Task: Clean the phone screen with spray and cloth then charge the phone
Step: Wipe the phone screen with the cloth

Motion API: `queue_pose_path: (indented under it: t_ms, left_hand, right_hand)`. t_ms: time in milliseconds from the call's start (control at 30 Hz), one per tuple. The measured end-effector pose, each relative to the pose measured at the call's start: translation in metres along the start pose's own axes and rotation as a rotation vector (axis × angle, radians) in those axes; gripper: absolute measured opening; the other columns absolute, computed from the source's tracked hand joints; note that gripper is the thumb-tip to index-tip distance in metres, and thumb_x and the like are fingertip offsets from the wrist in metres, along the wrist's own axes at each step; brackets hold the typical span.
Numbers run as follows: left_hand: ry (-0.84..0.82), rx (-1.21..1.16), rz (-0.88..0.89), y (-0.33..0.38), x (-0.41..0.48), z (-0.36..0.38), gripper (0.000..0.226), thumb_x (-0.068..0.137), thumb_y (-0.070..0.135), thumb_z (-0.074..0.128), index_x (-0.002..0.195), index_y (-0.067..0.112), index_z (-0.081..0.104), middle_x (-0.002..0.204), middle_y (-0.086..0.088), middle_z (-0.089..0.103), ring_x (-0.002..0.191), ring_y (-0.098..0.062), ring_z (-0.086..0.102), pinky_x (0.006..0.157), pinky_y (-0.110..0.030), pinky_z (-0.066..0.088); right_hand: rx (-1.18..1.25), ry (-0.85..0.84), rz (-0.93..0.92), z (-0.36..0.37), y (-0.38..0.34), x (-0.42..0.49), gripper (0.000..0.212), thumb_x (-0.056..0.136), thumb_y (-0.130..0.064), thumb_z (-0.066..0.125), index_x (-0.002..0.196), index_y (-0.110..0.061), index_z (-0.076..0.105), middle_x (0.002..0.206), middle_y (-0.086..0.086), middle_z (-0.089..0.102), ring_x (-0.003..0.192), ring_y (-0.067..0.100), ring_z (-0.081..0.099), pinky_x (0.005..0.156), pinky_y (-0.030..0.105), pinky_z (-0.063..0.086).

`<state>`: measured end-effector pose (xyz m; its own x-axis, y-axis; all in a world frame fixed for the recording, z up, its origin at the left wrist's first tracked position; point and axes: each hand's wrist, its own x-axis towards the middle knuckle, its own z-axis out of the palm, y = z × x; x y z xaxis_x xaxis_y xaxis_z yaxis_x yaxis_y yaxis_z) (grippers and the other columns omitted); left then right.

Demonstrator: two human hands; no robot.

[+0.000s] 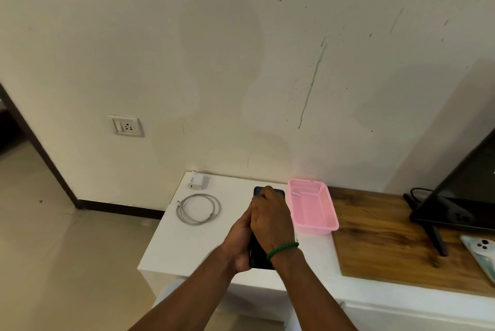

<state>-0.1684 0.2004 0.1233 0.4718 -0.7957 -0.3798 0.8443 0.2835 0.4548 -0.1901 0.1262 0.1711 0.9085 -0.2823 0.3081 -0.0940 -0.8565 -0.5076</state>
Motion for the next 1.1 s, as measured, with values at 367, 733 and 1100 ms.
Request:
queue_pose_path:
  t_ms: [367, 733, 1100]
  left_hand:
    - [0.029, 0.048, 0.012, -0.001, 0.01, -0.007, 0.066, 0.093, 0.062, 0.04, 0.135, 0.012, 0.055, 0.141, -0.02, 0.05, 0.132, -0.037, 0.045, 0.115, -0.055, 0.027]
    - [0.05, 0.019, 0.003, 0.002, 0.006, -0.005, 0.059, 0.088, 0.059, 0.051, 0.125, 0.014, 0.065, 0.127, -0.014, 0.062, 0.116, -0.032, 0.059, 0.103, -0.045, 0.044]
    - [0.085, 0.038, 0.008, 0.001, 0.007, -0.012, 0.057, 0.086, 0.06, 0.051, 0.119, 0.016, 0.069, 0.124, -0.01, 0.065, 0.113, -0.028, 0.063, 0.095, -0.042, 0.049]
  right_hand:
    - [-0.162, 0.054, -0.07, -0.011, 0.005, 0.029, 0.012, 0.078, 0.0, 0.05, 0.068, -0.001, 0.058, 0.089, 0.009, 0.055, 0.076, 0.025, 0.047, 0.057, 0.033, 0.038]
    - [-0.165, 0.073, -0.135, 0.0, 0.009, 0.001, 0.014, 0.085, -0.004, 0.05, 0.078, -0.002, 0.061, 0.09, 0.008, 0.059, 0.083, 0.025, 0.052, 0.059, 0.026, 0.035]
    - [-0.123, 0.063, -0.146, 0.003, 0.005, -0.024, 0.005, 0.077, -0.004, 0.065, 0.072, -0.004, 0.066, 0.078, 0.008, 0.061, 0.069, 0.023, 0.058, 0.054, 0.029, 0.05]
